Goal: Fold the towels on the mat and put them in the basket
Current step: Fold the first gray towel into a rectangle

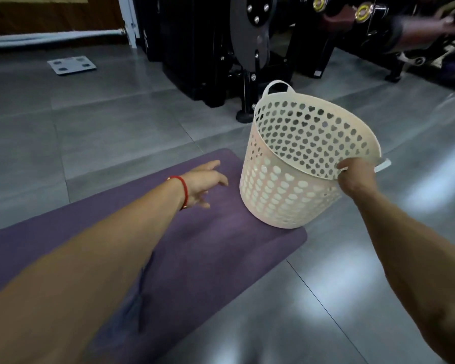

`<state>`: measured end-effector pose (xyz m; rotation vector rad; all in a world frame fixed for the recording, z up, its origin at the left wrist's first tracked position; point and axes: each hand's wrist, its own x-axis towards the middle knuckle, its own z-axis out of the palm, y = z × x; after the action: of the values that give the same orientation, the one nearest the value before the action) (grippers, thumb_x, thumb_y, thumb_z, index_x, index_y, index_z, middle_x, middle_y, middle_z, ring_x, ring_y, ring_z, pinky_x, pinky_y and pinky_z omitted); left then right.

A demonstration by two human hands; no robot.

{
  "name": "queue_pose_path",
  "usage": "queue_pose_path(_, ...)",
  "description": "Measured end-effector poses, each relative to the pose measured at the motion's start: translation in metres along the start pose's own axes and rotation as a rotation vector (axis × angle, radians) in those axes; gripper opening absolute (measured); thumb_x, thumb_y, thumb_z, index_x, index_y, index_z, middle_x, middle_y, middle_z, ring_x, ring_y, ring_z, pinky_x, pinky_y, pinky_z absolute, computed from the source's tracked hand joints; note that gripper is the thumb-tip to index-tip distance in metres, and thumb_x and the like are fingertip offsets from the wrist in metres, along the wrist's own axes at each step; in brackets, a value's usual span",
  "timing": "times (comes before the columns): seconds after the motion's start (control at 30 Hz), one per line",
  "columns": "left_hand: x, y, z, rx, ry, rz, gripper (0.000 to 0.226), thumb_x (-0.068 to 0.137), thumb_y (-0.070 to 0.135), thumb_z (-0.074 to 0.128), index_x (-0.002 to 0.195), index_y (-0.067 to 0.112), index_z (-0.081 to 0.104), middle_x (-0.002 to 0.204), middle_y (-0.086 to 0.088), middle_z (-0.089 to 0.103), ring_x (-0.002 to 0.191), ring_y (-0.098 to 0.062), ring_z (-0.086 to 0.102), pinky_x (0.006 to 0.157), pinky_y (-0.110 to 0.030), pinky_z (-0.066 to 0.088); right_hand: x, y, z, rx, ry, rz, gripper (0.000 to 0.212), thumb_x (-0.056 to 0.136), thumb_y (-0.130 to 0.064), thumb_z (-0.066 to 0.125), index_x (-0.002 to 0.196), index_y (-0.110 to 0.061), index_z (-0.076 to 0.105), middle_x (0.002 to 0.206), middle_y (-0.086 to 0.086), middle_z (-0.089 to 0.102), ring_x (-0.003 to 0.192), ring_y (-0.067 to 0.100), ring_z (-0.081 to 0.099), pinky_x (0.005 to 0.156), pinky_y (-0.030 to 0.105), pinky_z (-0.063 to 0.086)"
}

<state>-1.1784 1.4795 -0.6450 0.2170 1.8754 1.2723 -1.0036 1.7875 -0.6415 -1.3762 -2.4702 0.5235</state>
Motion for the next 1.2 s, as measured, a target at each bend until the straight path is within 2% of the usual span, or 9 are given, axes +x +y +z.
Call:
queue_pose_path(0.13,-0.004,-0.016,0.002,0.073,0.008,0.083,0.074,0.086,0.016,0.064,0.146,0.048,0.035,0.153,0.003,0.036,0.133,-0.02,0.04,0.095,-0.047,0.051,0.0,0.002,0.004,-0.15,0.025,-0.167,0.02,0.091,0.001,0.052,0.095,0.008,0.072,0.102,0.029,0.069,0.097,0.048,0.062,0.093,0.05,0.05)
queue_pose_path(0.27,-0.012,-0.024,-0.012,0.226,-0.008,0.106,0.071,0.084,0.019,0.066,0.143,0.048,0.039,0.152,0.005,0.036,0.136,-0.017,0.039,0.098,-0.049,0.05,-0.011,-0.004,0.023,-0.234,0.096,-0.265,0.031,0.094,-0.02,0.04,0.075,-0.005,0.06,0.082,0.024,0.067,0.08,0.043,0.061,0.079,0.046,0.051)
queue_pose_path(0.33,-0.023,-0.027,-0.035,0.343,-0.026,0.083,0.064,0.088,0.02,0.065,0.142,0.044,0.044,0.146,0.007,0.04,0.13,-0.019,0.043,0.1,-0.049,0.048,-0.03,-0.022,0.041,-0.254,0.168,-0.299,0.04,0.092,-0.032,0.032,0.097,-0.006,0.062,0.099,0.023,0.065,0.092,0.041,0.058,0.082,0.048,0.051)
queue_pose_path(0.47,-0.053,-0.048,-0.102,0.523,0.022,0.009,0.048,0.091,0.022,0.064,0.136,0.038,0.053,0.131,0.003,0.049,0.121,-0.019,0.048,0.101,-0.048,0.048,-0.111,-0.082,0.094,-0.299,0.198,-0.476,0.061,0.079,-0.028,0.062,0.134,-0.01,0.048,0.146,0.021,0.04,0.131,0.043,0.039,0.097,0.058,0.041)
queue_pose_path(0.63,-0.093,-0.152,-0.183,0.862,0.107,-0.105,0.055,0.09,0.03,0.067,0.142,0.029,0.048,0.14,-0.005,0.052,0.127,-0.023,0.051,0.106,-0.029,0.04,-0.217,-0.157,0.219,-0.095,-0.315,-0.75,0.07,0.083,-0.027,0.064,0.148,-0.017,0.043,0.161,0.018,0.023,0.144,0.041,0.028,0.11,0.057,0.036)
queue_pose_path(0.8,-0.109,-0.298,-0.217,1.011,0.16,-0.184,0.062,0.079,0.049,0.069,0.134,0.043,0.041,0.143,0.0,0.046,0.134,-0.03,0.043,0.107,-0.047,0.04,-0.3,-0.203,0.331,-0.046,-0.939,-0.893,0.083,0.091,-0.041,0.066,0.159,-0.023,0.021,0.166,0.015,0.01,0.153,0.036,0.011,0.12,0.05,0.026)
queue_pose_path(0.97,-0.117,-0.402,-0.209,0.905,0.168,-0.464,0.116,0.066,0.049,0.077,0.149,0.053,-0.004,0.159,-0.005,-0.019,0.148,-0.04,-0.006,0.108,-0.066,0.029,-0.361,-0.215,0.387,-0.344,-1.118,-0.924,0.119,0.072,-0.06,0.08,0.156,-0.047,-0.002,0.162,0.004,-0.031,0.144,0.05,-0.026,0.119,0.06,0.007)
queue_pose_path(1.1,-0.117,-0.448,-0.214,0.951,0.307,-0.348,0.104,0.079,0.03,0.074,0.153,0.042,0.002,0.152,-0.007,0.025,0.14,-0.031,0.026,0.111,-0.052,0.032,-0.387,-0.213,0.412,-0.463,-1.049,-1.087,0.113,0.082,-0.026,0.078,0.157,-0.043,-0.006,0.16,-0.008,-0.034,0.147,0.039,-0.028,0.12,0.055,0.013)
queue_pose_path(1.2,-0.114,-0.454,-0.227,1.046,0.499,-0.175,0.079,0.08,0.008,0.063,0.15,0.021,0.028,0.124,-0.009,0.06,0.119,-0.033,0.053,0.11,-0.044,0.033,-0.38,-0.22,0.419,-0.38,-0.961,-1.134,0.09,0.085,0.009,0.056,0.158,-0.026,0.018,0.167,-0.002,-0.006,0.153,0.036,0.004,0.118,0.048,0.031)
